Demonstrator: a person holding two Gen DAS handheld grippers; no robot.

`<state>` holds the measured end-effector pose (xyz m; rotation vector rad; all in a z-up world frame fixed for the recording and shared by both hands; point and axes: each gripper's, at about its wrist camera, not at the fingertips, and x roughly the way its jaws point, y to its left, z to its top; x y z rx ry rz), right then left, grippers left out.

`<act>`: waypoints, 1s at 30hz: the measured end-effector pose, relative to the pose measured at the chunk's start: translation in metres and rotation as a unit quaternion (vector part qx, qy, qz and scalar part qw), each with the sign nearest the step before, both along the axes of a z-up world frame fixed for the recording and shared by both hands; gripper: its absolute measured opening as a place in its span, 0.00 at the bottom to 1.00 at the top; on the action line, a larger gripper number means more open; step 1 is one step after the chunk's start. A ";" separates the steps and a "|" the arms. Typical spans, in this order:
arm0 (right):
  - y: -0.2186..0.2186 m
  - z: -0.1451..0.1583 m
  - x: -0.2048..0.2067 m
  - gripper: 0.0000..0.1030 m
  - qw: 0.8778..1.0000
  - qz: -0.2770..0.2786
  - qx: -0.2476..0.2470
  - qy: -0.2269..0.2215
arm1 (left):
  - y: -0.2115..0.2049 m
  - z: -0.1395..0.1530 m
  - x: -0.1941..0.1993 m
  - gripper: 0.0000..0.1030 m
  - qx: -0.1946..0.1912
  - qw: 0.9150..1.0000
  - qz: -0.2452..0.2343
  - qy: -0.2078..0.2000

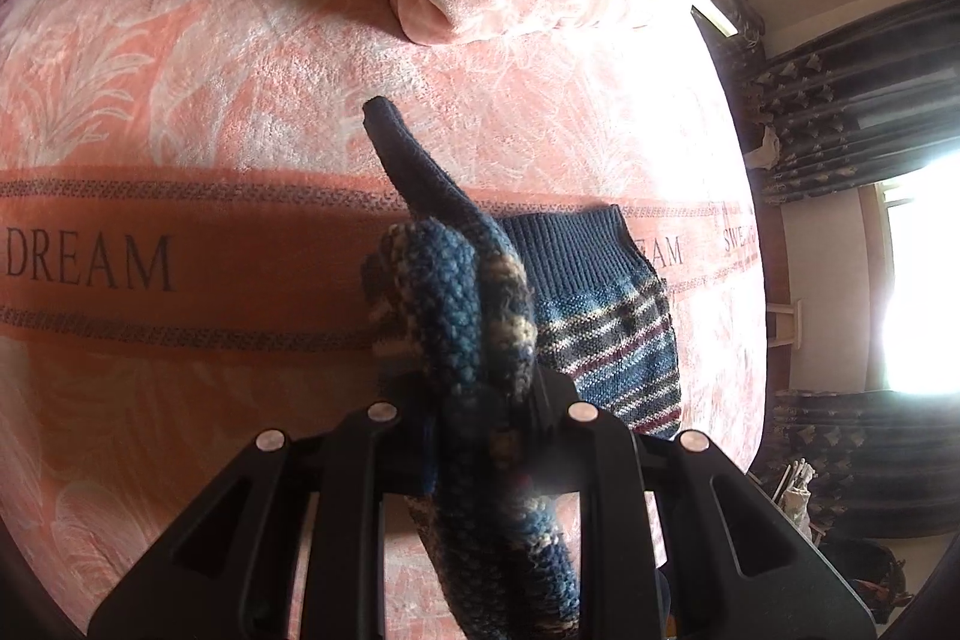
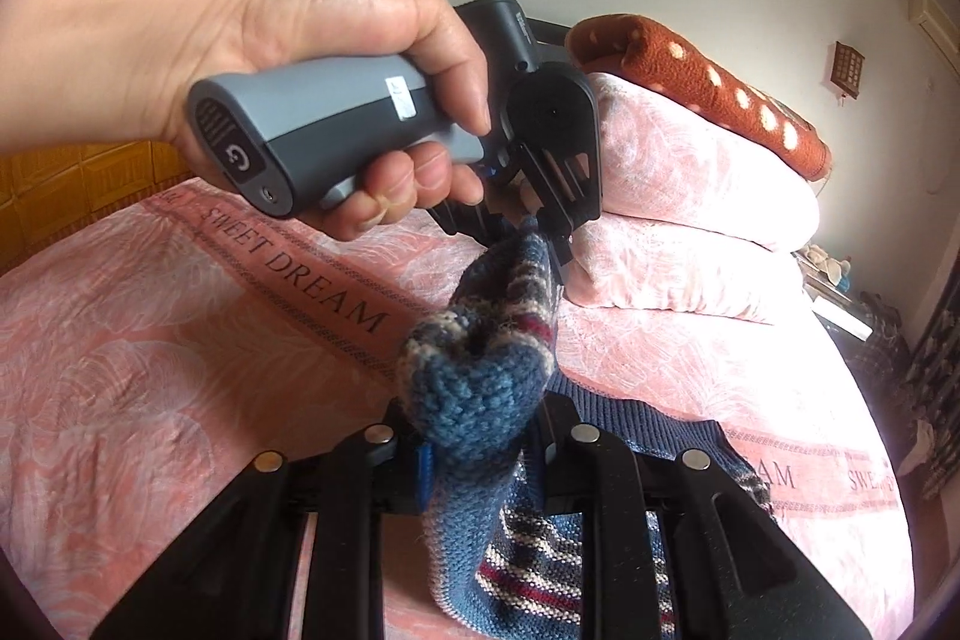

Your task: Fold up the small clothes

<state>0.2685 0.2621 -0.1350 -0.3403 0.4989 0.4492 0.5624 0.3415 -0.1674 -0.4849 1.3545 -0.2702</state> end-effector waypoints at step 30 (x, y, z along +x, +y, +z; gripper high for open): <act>-0.133 -0.002 0.025 0.20 0.994 -0.086 0.062 0.040 | -0.160 -0.007 0.033 0.19 0.043 0.998 -0.047 0.014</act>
